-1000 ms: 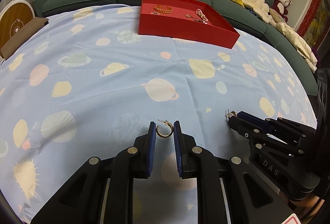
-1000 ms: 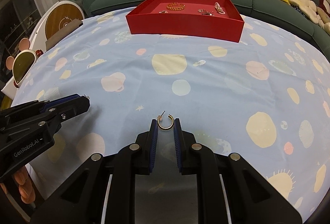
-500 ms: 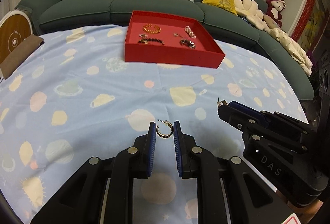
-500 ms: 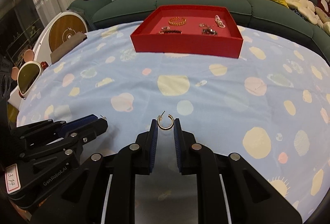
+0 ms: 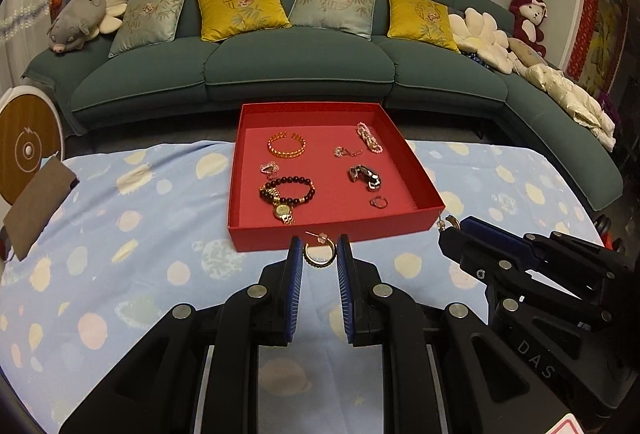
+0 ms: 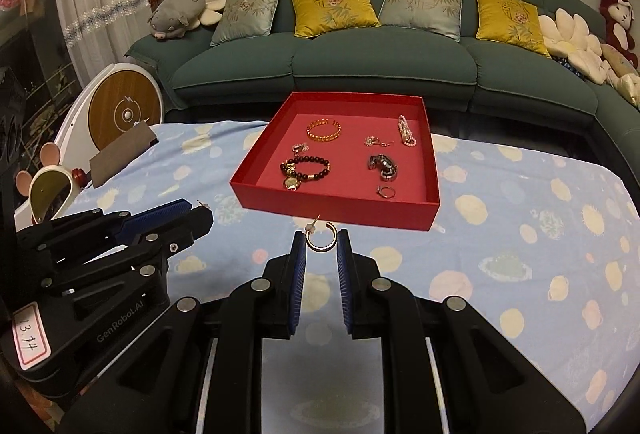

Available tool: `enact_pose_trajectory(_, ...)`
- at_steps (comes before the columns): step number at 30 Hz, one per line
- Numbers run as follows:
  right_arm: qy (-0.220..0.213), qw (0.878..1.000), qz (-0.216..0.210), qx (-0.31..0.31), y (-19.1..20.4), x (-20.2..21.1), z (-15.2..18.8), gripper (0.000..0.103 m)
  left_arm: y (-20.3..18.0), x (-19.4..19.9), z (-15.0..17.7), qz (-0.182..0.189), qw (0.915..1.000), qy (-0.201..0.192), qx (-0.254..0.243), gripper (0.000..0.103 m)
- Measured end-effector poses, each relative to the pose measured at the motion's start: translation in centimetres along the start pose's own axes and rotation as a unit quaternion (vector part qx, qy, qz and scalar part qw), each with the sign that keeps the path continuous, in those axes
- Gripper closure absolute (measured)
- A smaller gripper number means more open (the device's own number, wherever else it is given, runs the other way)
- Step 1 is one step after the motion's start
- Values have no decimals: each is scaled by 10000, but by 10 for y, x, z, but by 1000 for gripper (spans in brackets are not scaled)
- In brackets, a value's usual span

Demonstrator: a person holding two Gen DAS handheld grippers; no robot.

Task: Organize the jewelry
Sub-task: 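Lower the earring into the tray and open the right tool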

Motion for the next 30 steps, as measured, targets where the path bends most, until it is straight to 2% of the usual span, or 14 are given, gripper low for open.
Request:
enact_pose_trajectory(8, -64, 9998, -4, -205, -26, -26, -41, 88, 5, -38, -40, -231, 9997, -43, -44, 88)
enact_pose_trajectory(17, -107, 9990, 187, -401, -64, -66, -78, 88, 11, -94, -74, -164, 9996, 125, 169, 88)
enact_pose_trajectory(27, 1, 9983, 191, -553, -92, -116, -86, 88, 5, -144, -81, -48, 9992, 260, 307, 88)
enact_pose_trajectory(30, -15, 9978, 185, -630, -101, -127, -88, 88, 5, -157, -76, -123, 9992, 309, 236, 88)
Point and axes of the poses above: each gripper's, at about its wrist camera, not at the fingertips, and x roughly against the way its jaws point, y to its left, z to its underside, the point moved 5 cm from there along -x, roughly the way its jaws point, and after that the axes turned 9 degrees about -z, right-handed, at the moved point
